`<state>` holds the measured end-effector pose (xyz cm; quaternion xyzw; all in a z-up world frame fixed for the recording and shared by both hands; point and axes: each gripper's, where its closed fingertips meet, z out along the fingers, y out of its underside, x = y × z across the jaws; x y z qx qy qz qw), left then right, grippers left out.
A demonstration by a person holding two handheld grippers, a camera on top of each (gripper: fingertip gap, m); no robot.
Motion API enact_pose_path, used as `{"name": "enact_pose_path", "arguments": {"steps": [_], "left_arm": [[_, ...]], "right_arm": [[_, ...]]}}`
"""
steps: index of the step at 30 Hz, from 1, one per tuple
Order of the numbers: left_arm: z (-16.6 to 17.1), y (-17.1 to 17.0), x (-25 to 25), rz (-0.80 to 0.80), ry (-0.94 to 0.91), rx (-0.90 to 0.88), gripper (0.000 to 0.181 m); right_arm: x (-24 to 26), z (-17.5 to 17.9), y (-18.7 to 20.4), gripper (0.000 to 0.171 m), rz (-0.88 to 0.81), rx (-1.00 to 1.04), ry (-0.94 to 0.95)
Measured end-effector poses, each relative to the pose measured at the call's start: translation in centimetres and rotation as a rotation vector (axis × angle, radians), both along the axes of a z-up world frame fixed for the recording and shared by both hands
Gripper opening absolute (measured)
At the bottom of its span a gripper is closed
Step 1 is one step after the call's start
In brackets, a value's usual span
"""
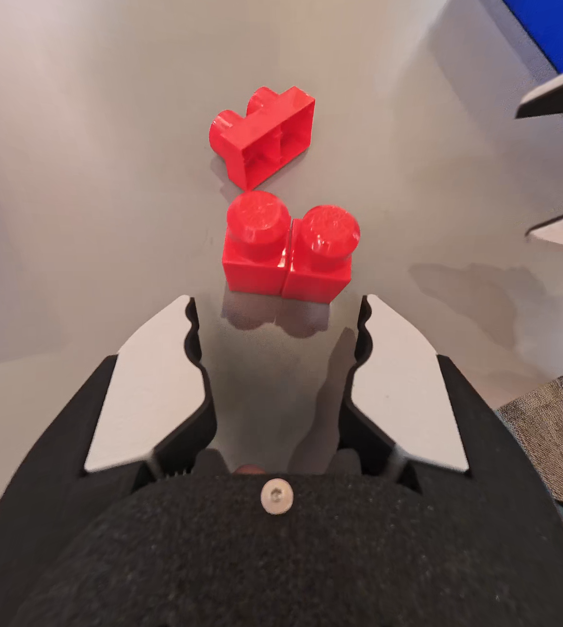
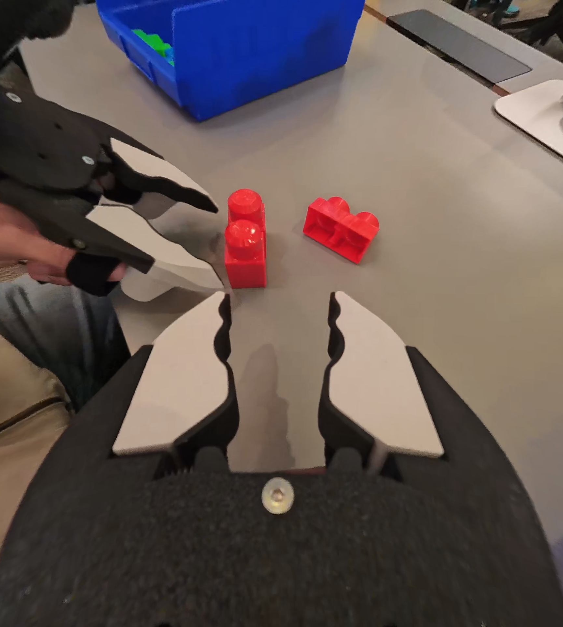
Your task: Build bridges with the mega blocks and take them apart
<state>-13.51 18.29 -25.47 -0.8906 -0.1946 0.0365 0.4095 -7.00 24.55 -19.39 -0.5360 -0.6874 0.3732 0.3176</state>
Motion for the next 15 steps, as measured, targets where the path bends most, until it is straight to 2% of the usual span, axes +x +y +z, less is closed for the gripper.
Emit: {"name": "enact_pose_path", "arguments": {"steps": [7,15], "left_arm": [[-1.2,1.4,-0.5,0.067,0.013,-0.085,0.091],[-1.7,2.3,-1.1,0.065,0.039,-0.136,0.090]], "right_arm": [[0.7,1.4,0.6,0.055,-0.008,-0.002,0.034],[1.2,2.1,1.2,0.054,-0.009,-0.026,0.055]]}}
